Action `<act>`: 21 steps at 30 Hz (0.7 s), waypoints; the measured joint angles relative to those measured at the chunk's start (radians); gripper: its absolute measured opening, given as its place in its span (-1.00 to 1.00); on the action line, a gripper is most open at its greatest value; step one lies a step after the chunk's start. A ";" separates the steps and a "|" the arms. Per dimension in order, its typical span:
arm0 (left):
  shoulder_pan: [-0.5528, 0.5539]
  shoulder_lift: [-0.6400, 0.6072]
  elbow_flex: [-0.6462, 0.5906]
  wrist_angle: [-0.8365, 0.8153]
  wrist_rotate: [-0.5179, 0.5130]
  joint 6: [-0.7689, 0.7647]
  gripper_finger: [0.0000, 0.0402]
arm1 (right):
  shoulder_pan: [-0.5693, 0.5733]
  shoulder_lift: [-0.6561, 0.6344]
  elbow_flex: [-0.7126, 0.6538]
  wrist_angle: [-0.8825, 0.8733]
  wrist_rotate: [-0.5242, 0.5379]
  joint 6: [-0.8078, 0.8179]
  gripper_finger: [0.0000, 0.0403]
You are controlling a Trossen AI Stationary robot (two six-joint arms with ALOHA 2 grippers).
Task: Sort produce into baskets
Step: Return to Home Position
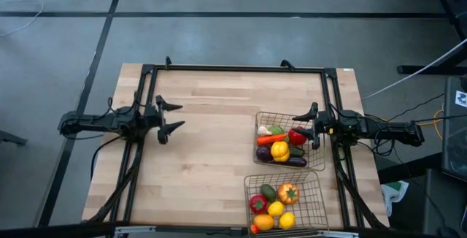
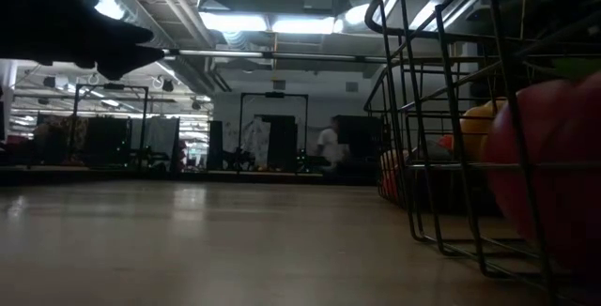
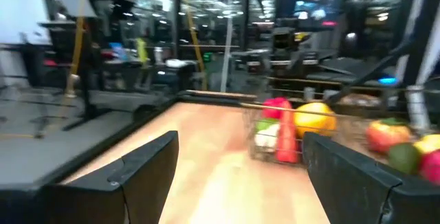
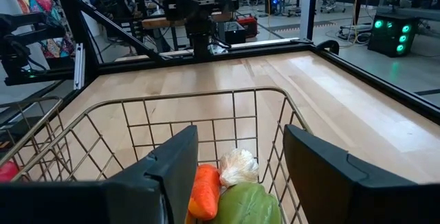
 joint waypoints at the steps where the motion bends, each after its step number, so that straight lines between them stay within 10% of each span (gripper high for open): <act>1: 0.018 0.000 0.000 0.000 0.000 0.012 0.53 | 0.000 0.000 0.000 0.000 0.000 0.000 0.06; 21: 0.220 0.000 0.000 -0.045 0.293 -0.100 0.53 | 0.000 0.000 0.000 0.000 0.000 0.000 0.06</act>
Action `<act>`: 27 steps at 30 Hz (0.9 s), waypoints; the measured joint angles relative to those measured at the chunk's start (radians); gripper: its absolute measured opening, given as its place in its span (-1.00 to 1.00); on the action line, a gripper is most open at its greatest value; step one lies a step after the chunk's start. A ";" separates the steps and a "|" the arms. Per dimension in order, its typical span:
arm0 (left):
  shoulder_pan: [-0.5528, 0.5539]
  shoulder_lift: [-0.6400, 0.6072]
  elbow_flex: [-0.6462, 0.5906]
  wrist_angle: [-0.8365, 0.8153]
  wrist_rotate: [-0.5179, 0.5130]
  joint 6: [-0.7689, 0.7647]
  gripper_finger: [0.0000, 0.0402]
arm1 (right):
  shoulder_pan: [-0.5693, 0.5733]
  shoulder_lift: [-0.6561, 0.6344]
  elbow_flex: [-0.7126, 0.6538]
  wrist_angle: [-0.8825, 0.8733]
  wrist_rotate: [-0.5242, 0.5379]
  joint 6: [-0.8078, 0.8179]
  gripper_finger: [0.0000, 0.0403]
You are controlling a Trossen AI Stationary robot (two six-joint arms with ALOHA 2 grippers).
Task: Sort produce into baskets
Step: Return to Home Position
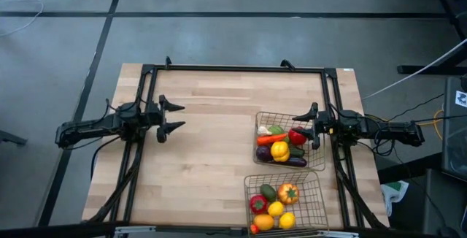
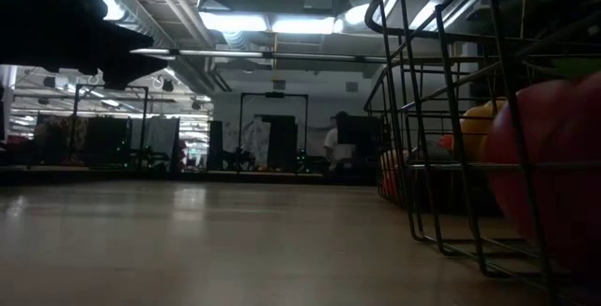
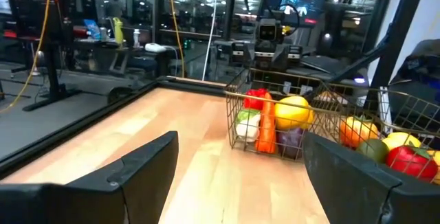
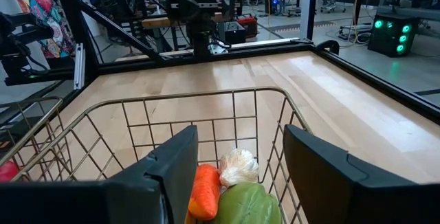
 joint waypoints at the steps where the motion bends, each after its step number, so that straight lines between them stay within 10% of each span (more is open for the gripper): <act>1: 0.000 0.000 0.000 0.000 -0.001 0.000 0.53 | 0.000 0.000 0.000 0.000 0.000 0.000 0.06; 27: 0.000 0.001 0.000 -0.001 -0.001 -0.025 0.52 | 0.000 0.000 0.000 0.000 0.000 0.000 0.06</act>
